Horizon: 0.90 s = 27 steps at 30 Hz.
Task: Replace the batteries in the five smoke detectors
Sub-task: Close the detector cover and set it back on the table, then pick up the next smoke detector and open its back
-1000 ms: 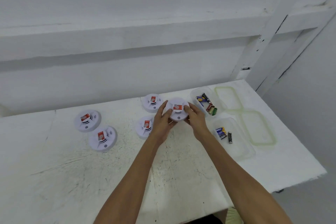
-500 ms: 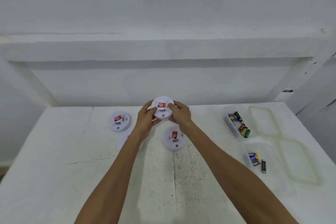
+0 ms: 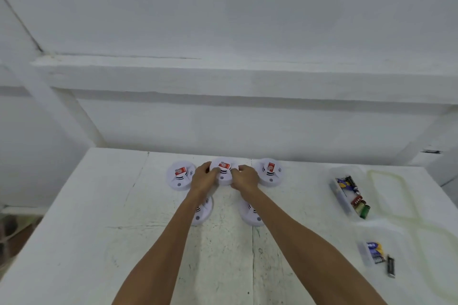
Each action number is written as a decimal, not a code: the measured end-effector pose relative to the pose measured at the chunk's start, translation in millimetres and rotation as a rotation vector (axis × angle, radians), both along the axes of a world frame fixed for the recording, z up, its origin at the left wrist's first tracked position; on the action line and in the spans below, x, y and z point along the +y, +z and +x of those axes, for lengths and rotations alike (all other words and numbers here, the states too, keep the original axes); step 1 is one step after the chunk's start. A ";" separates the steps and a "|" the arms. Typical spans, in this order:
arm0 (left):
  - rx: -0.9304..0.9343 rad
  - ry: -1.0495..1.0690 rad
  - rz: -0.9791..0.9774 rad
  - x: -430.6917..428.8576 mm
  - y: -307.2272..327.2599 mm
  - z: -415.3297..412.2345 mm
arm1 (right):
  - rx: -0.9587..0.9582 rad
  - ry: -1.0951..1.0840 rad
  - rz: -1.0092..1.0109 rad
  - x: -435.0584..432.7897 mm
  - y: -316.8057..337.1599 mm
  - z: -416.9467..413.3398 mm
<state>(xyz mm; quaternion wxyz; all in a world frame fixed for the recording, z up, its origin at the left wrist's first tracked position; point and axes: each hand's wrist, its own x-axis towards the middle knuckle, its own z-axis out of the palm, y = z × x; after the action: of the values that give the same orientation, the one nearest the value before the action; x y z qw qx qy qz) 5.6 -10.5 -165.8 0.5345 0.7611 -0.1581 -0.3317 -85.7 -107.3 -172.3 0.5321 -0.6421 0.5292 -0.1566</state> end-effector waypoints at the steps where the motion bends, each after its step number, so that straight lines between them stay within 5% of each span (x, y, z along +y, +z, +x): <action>1: -0.035 -0.011 0.025 -0.5 0.3 -1.5 | 0.035 0.026 -0.023 1.4 -0.7 0.3; 15: -0.363 -0.014 0.173 -23.5 12.5 -18.1 | 0.225 0.226 -0.376 -8.3 40.6 -15.4; 23: -0.437 -0.233 0.176 -54.8 17.6 -40.5 | 0.373 0.231 -0.676 -50.1 42.7 -66.5; 27: -0.477 -0.324 0.197 -66.8 11.6 -51.4 | 0.534 0.239 -0.615 -60.9 33.0 -86.8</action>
<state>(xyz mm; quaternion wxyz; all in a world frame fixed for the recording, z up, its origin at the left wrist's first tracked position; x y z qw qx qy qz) -45.8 -77.3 -154.2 0.3461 0.8305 -0.3657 -0.2381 -172.5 -168.2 -139.3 0.1744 -0.8459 0.4987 -0.0727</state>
